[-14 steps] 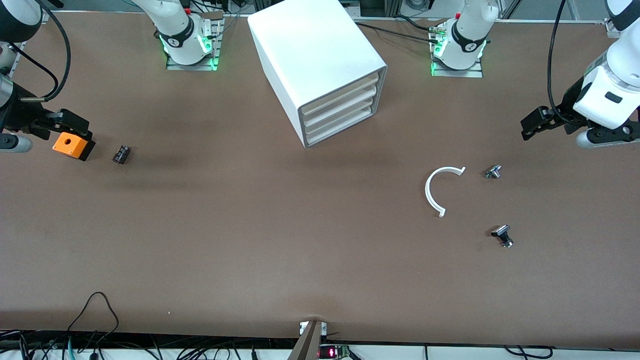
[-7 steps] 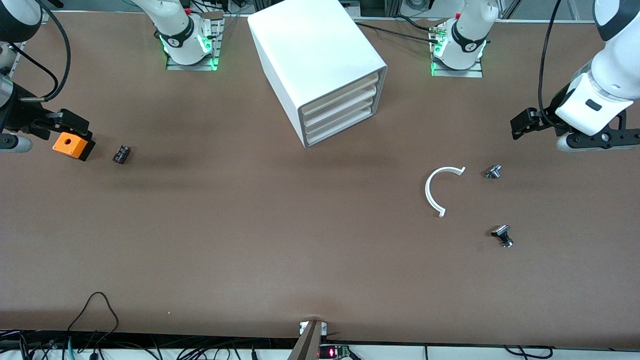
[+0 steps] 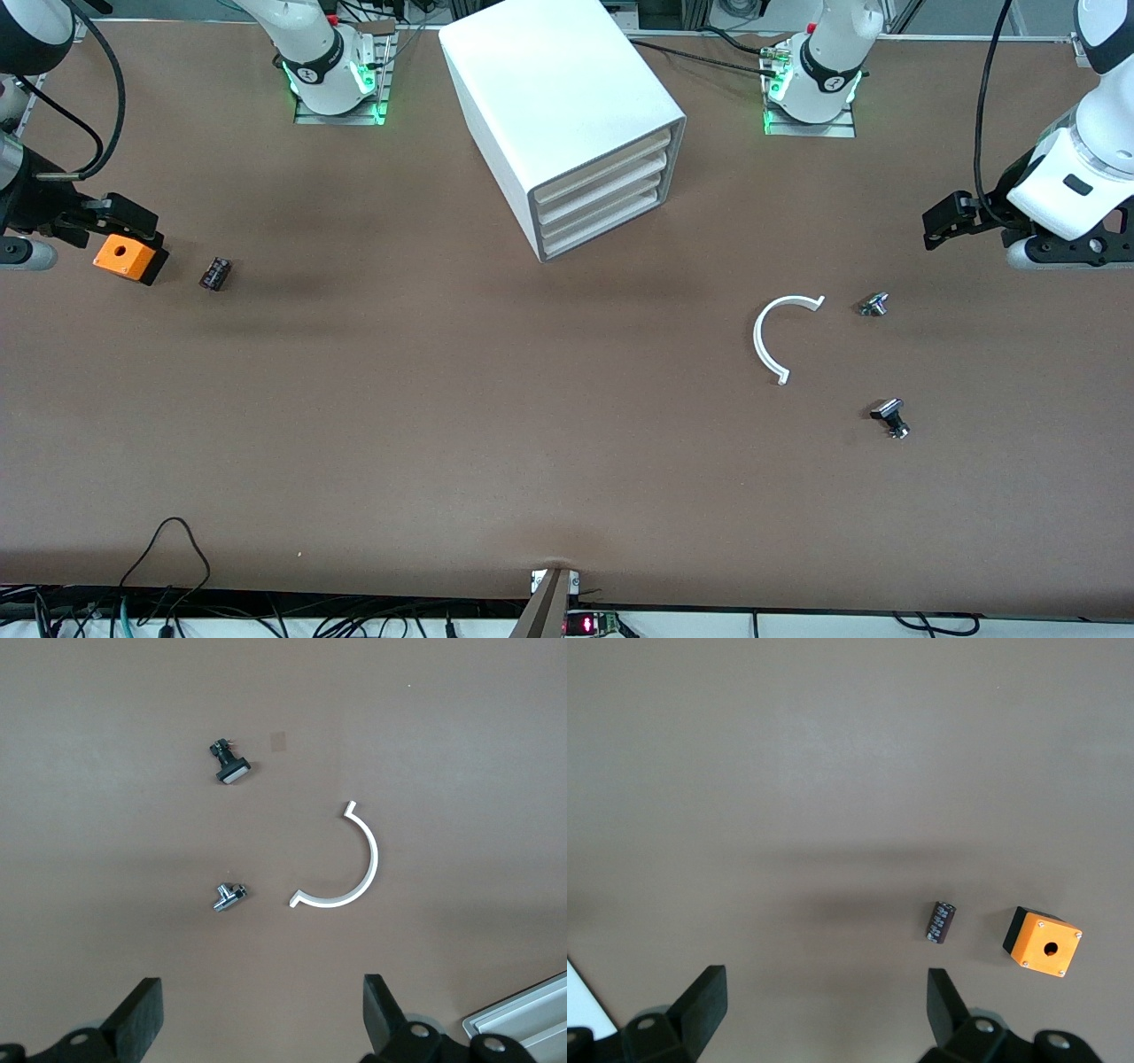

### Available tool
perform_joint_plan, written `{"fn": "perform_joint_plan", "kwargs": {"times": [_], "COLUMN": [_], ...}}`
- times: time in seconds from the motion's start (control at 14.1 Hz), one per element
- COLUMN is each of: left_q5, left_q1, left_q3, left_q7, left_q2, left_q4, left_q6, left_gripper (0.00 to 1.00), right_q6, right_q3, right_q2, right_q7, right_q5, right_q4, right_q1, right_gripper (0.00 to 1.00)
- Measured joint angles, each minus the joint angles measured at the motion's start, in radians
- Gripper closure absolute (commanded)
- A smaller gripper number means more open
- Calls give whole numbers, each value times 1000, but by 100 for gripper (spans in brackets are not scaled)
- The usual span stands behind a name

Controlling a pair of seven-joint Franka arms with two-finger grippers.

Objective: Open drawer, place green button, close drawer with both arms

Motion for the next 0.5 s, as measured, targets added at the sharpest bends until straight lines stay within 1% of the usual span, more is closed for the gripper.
{"fn": "perform_joint_plan", "kwargs": {"times": [0.5], "left_q5": [0], "left_q1": [0], "left_q3": [0], "left_q7": [0], "left_q2": [0], "left_q4": [0], "left_q6": [0], "left_gripper": [1], "right_q6": [0], "right_q3": [2], "right_q2": [0], "right_q7": [0], "right_q5": [0], "right_q4": [0], "right_q1": [16], "right_gripper": [0]}}
